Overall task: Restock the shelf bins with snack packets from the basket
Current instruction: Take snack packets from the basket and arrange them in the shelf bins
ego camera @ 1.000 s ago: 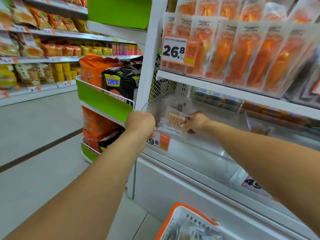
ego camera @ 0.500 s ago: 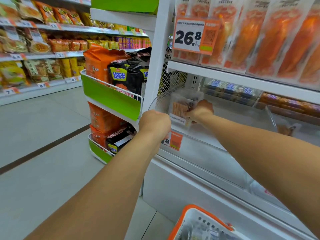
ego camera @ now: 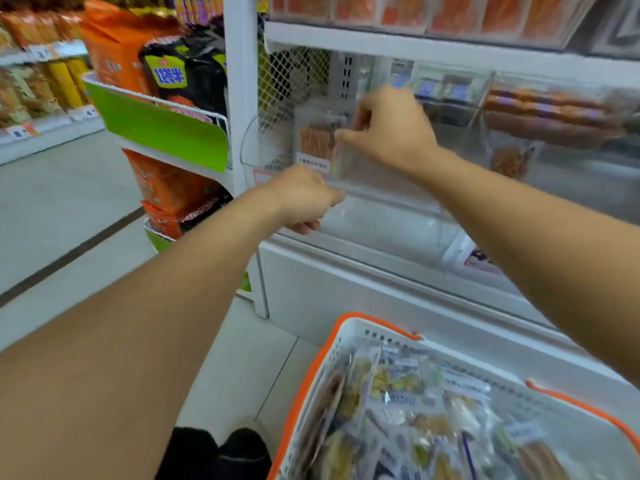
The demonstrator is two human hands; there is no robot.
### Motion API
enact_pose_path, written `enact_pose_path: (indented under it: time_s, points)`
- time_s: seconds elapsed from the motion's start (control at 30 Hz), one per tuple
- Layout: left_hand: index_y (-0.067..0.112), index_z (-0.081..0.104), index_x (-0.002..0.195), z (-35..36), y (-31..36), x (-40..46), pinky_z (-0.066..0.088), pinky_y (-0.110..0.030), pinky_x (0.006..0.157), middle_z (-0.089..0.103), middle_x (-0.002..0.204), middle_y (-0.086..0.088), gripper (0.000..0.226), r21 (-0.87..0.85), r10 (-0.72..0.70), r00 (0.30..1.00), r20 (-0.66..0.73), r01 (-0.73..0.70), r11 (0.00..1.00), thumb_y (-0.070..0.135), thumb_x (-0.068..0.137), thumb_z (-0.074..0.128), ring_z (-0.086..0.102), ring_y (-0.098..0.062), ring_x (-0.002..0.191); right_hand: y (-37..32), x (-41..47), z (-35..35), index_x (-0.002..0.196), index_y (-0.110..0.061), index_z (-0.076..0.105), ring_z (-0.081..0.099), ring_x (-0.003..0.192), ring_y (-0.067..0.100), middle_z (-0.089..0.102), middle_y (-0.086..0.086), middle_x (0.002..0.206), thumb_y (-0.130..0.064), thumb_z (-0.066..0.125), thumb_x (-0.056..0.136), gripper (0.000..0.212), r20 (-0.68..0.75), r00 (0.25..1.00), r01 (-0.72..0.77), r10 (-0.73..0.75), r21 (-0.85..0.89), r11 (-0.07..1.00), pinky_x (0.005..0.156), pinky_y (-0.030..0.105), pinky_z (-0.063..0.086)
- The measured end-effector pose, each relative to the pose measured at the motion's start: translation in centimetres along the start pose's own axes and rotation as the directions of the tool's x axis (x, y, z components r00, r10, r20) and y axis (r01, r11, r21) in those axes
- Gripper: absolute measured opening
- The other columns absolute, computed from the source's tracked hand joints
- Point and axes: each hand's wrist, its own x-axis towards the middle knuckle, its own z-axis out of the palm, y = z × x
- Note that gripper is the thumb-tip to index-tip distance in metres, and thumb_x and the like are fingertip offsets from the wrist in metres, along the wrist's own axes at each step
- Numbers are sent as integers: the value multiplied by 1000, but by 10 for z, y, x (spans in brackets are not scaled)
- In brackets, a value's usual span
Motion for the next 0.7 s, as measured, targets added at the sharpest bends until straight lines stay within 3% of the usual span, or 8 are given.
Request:
enact_pose_path:
  time_s: [0.1, 0.17, 0.23, 0.33, 0.43, 0.5, 0.57, 0.7]
  points:
    - [12, 63, 99, 30, 3, -10, 56, -28, 65, 68, 85, -4, 31, 304, -23, 938, 346, -89, 948, 41, 98, 55, 67, -16, 71, 7, -79, -25, 67, -15, 59, 53, 58, 14, 56, -3, 61, -42, 64, 86, 33, -84, 990, 114, -111, 42, 993, 56, 29, 42]
    - [18, 61, 101, 52, 7, -17, 58, -31, 73, 71, 95, -3, 25, 424, -85, 859, 505, -161, 891, 42, 98, 55, 71, -16, 82, 24, -139, -21, 65, -16, 59, 53, 57, 15, 56, -4, 57, -40, 63, 86, 33, -23, 995, 102, -100, 113, 988, 56, 31, 43]
    - [23, 61, 106, 70, 8, -21, 57, -33, 81, 71, 103, -2, 22, 478, -152, 790, 595, -195, 856, 42, 97, 56, 71, -17, 93, 49, -194, 2, 73, -16, 64, 58, 62, 18, 61, -3, 64, -43, 66, 86, 30, 262, 965, 2, -28, 100, 995, 61, 35, 49]
    - [21, 61, 118, 85, 12, -23, 55, -34, 84, 69, 107, 0, 27, 519, -175, 766, 619, -231, 823, 39, 97, 56, 69, -17, 99, 76, -261, 43, 117, -17, 65, 65, 90, 25, 68, 5, 95, -33, 70, 90, 32, 669, 724, -247, 169, 24, 969, 78, 37, 52]
    - [20, 59, 125, 93, 18, -25, 54, -33, 81, 68, 107, 1, 28, 524, -136, 778, 614, -273, 807, 32, 100, 55, 68, -15, 98, 83, -297, 82, 152, -31, 33, 61, 106, 33, 54, 13, 127, -1, 54, 93, 70, 733, 677, -77, 59, -9, 997, 83, 43, 53]
    - [20, 58, 127, 96, 22, -26, 54, -33, 82, 68, 109, 0, 28, 513, -118, 779, 616, -284, 810, 29, 101, 53, 67, -15, 99, 80, -303, 100, 149, -35, 39, 50, 118, 34, 38, 12, 141, -4, 58, 93, 67, 693, 721, 81, 19, -112, 990, 89, 44, 51]
    - [20, 57, 128, 96, 24, -28, 53, -34, 85, 67, 110, 0, 28, 505, -115, 775, 621, -284, 815, 27, 101, 52, 67, -16, 101, 78, -296, 105, 130, -28, 64, 40, 128, 32, 36, 7, 145, -17, 63, 94, 38, 645, 764, 76, 11, -106, 991, 96, 43, 47]
    - [22, 56, 128, 85, 22, -27, 53, -38, 94, 62, 120, 0, 36, 483, -114, 777, 619, -262, 836, 38, 96, 59, 64, -17, 106, 87, -262, 72, 95, -16, 72, 58, 99, 24, 66, 4, 108, -25, 64, 95, 12, 595, 801, -10, -65, 123, 992, 85, 41, 49]
